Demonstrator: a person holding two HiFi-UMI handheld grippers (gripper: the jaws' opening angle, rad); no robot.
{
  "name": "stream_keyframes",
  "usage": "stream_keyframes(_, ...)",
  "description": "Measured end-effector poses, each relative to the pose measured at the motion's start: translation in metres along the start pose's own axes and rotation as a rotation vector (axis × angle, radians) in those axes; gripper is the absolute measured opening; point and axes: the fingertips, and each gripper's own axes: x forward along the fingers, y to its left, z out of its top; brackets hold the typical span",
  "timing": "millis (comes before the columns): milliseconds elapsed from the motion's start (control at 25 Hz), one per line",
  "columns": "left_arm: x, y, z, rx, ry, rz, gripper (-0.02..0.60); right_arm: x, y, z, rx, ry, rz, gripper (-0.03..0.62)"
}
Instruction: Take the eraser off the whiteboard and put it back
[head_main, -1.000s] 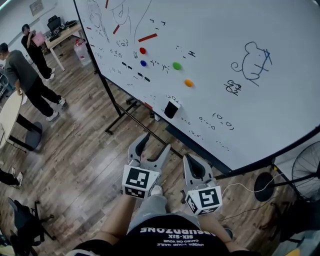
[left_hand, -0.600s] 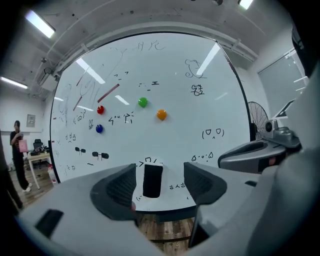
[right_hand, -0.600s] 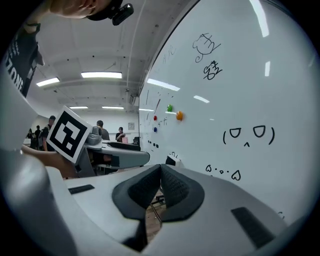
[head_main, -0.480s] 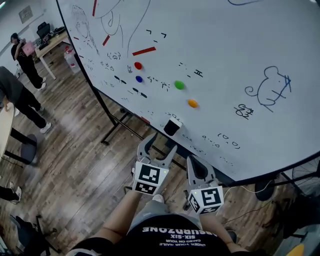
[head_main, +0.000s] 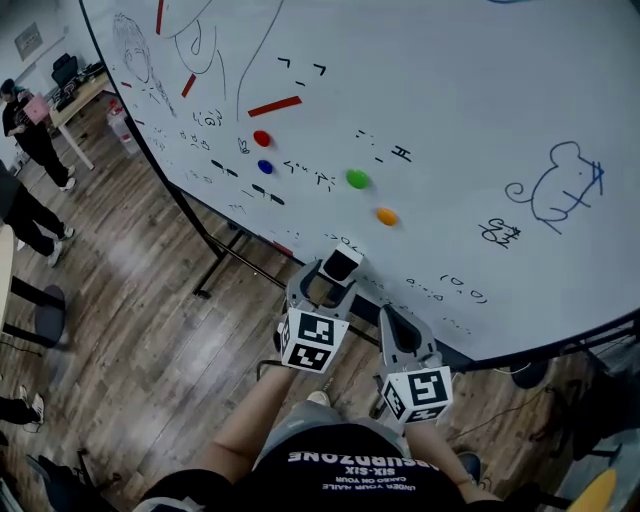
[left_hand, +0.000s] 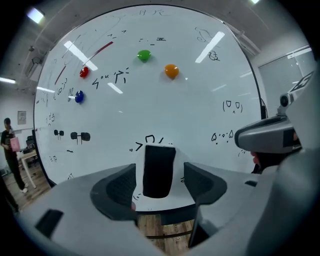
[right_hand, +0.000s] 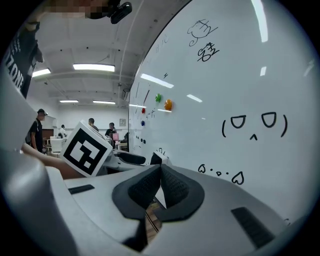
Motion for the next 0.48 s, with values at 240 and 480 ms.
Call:
stream_keyframes(240, 0.019, 0.005, -0.008, 0.028, 0.019, 0.004, 0.284, 0.004, 0.000, -0.005, -0.005, 0.013, -0.016, -0.002)
stream_keyframes(480, 0.031, 0.008, -0.016, 0.041, 0.034, 0.021, 0.283, 0.004, -0.001, -0.006, -0.010, 0.017, -0.026, -0.002)
